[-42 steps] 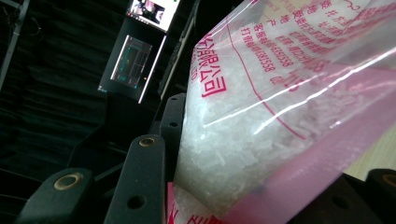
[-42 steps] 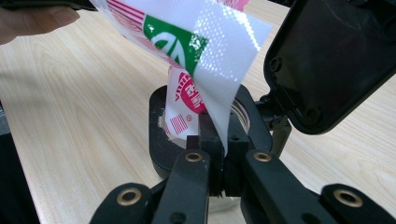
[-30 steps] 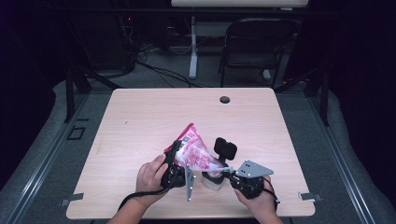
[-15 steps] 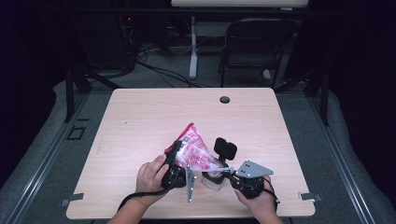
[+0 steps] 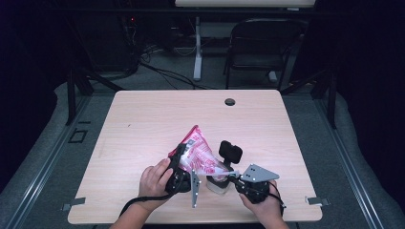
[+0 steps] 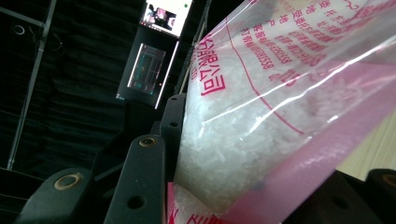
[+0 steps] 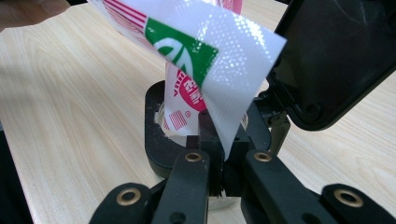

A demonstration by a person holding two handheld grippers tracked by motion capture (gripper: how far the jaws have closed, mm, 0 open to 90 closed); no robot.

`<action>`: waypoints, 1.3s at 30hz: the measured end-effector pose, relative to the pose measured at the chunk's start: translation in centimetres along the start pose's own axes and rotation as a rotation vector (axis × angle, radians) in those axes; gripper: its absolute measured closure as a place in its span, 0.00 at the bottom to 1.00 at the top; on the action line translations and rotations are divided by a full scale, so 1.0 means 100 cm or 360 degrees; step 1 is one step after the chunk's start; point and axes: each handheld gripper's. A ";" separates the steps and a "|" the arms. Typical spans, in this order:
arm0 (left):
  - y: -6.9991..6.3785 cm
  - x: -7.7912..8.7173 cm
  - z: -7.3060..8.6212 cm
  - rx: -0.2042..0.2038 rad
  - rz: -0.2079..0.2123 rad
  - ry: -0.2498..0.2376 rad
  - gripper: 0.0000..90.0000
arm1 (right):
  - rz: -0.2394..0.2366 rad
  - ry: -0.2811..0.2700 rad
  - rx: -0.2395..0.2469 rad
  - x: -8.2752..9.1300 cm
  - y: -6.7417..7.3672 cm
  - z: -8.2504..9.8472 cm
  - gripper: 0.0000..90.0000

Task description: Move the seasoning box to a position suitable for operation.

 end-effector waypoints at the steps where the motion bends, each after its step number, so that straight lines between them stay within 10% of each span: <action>1: 0.000 0.000 0.000 -0.0002 -0.0001 0.0000 0.73 | 0.0000 0.0001 0.0000 0.000 0.000 0.000 1.00; 39: 0.001 0.002 -0.003 -0.0089 -0.0040 -0.0025 0.73 | 0.0016 0.0002 0.0009 0.000 0.001 0.001 0.99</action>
Point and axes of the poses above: each handheld gripper's, and its own axes: x roughly backward along the jaws, z roughly out of its underside, y roughly to its left, and after that the axes turned 10 degrees about x, right-handed
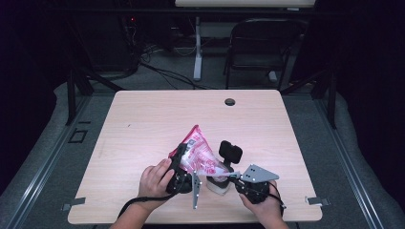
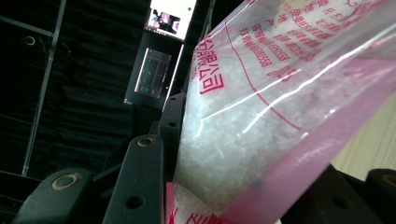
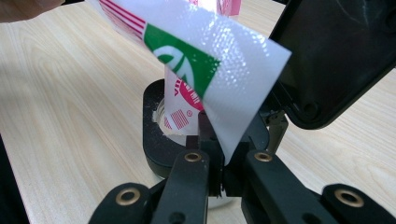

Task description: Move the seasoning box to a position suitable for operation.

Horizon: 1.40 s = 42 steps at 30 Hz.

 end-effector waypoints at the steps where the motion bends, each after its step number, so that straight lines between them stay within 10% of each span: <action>1: 0.000 0.000 0.000 -0.0001 0.0000 -0.0001 0.73 | 0.0001 0.0001 0.0001 0.000 0.000 0.000 0.99; 42: 0.000 0.001 -0.001 -0.0020 -0.0014 -0.0019 0.73 | 0.0010 -0.0003 0.0002 0.002 0.001 0.001 0.99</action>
Point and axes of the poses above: each handheld gripper's, and its own axes: x roughly backward along the jaws, z roughly out of its underside, y roughly to its left, and after that the axes turned 10 degrees about x, right-handed
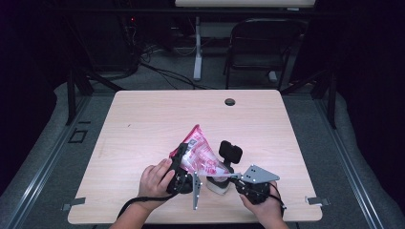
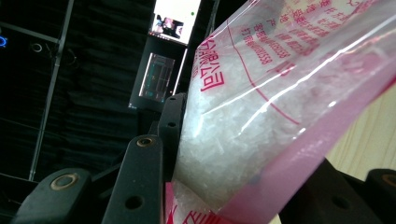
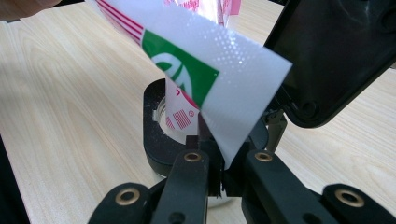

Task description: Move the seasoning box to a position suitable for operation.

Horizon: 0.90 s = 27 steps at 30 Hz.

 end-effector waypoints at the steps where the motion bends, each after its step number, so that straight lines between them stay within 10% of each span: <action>1: 0.000 0.000 0.000 -0.0001 0.0000 -0.0002 0.73 | 0.0000 0.0000 0.0000 0.000 0.000 0.000 0.99; 27: 0.000 0.000 0.000 -0.0011 0.0003 -0.0016 0.73 | 0.0004 -0.0002 -0.0005 0.000 0.000 0.000 0.99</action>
Point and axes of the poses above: each handheld gripper's, and its own axes: x roughly backward along the jaws, z roughly out of its underside, y roughly to its left, and after that the axes turned 10 degrees about x, right-handed
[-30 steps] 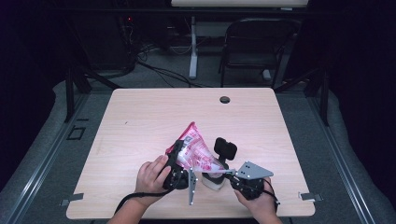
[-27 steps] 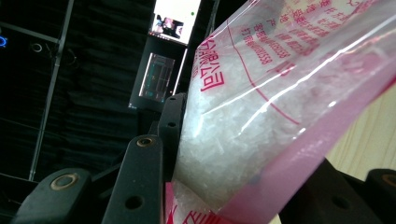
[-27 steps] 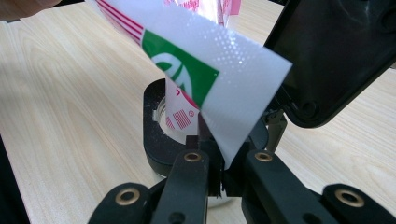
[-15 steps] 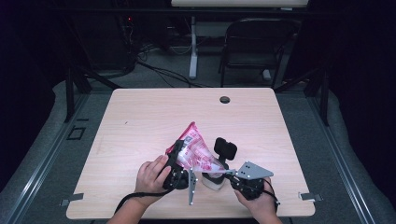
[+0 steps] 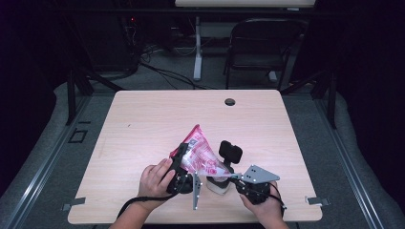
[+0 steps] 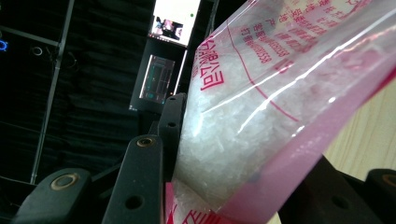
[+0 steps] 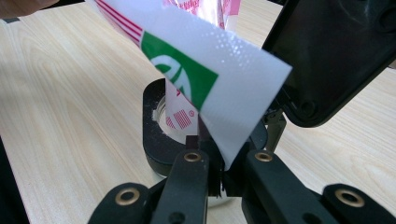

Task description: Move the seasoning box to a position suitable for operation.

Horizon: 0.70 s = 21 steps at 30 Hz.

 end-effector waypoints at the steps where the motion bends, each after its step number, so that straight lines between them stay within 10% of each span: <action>1: 0.000 0.000 0.000 -0.0005 0.0001 0.0007 0.73 | 0.0001 0.0000 0.0001 0.000 0.000 0.000 0.99; 21: 0.001 0.001 -0.002 -0.0011 -0.0009 -0.0003 0.73 | -0.0001 -0.0001 0.0000 0.000 -0.001 0.000 0.99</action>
Point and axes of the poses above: each handheld gripper's, and its own axes: x roughly backward along the jaws, z roughly out of its underside, y roughly to its left, and after that the axes turned 10 degrees about x, right-handed
